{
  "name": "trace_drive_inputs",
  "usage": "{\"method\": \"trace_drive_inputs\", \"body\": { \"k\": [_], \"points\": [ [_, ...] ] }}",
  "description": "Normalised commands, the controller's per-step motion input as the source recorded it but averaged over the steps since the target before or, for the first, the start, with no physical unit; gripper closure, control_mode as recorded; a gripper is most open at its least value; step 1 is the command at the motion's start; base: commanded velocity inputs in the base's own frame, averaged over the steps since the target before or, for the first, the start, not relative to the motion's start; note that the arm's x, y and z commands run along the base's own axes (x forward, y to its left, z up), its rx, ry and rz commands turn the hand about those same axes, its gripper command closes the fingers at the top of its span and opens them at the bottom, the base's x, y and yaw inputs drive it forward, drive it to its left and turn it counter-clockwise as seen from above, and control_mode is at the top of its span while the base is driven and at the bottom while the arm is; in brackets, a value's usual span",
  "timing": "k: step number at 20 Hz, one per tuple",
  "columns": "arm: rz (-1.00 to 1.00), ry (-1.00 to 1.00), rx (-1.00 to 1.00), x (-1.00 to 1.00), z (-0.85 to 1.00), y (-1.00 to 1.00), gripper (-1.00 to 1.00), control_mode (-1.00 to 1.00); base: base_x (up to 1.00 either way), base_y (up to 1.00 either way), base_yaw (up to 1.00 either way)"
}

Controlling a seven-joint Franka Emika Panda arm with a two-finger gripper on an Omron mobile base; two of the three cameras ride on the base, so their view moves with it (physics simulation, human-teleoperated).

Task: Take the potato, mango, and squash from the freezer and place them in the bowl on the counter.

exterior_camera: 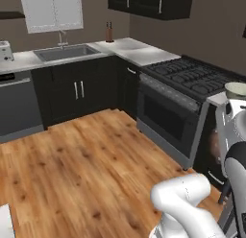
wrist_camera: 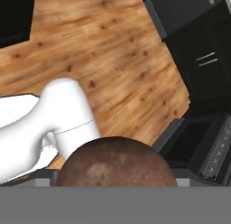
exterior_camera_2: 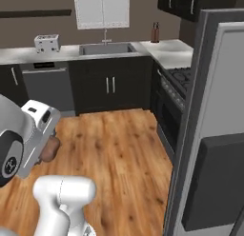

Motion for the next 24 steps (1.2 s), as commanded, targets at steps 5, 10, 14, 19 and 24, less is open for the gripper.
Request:
{"method": "trace_drive_inputs", "body": {
  "k": [5,10,14,19,24],
  "points": [
    [0.00,0.00,0.00,0.00,0.00,0.00,1.00,1.00,1.00,0.31,-0.19],
    [0.00,0.00,0.00,0.00,0.00,0.00,1.00,1.00,1.00,0.08,-0.46],
    [0.00,0.00,0.00,0.00,0.00,0.00,1.00,1.00,0.90,0.32,-0.65],
    [0.00,0.00,0.00,0.00,0.00,0.00,1.00,1.00,0.83,0.45,-0.72],
    [0.00,0.00,0.00,0.00,0.00,0.00,1.00,1.00,0.92,-0.01,-0.60]
  ]
}}
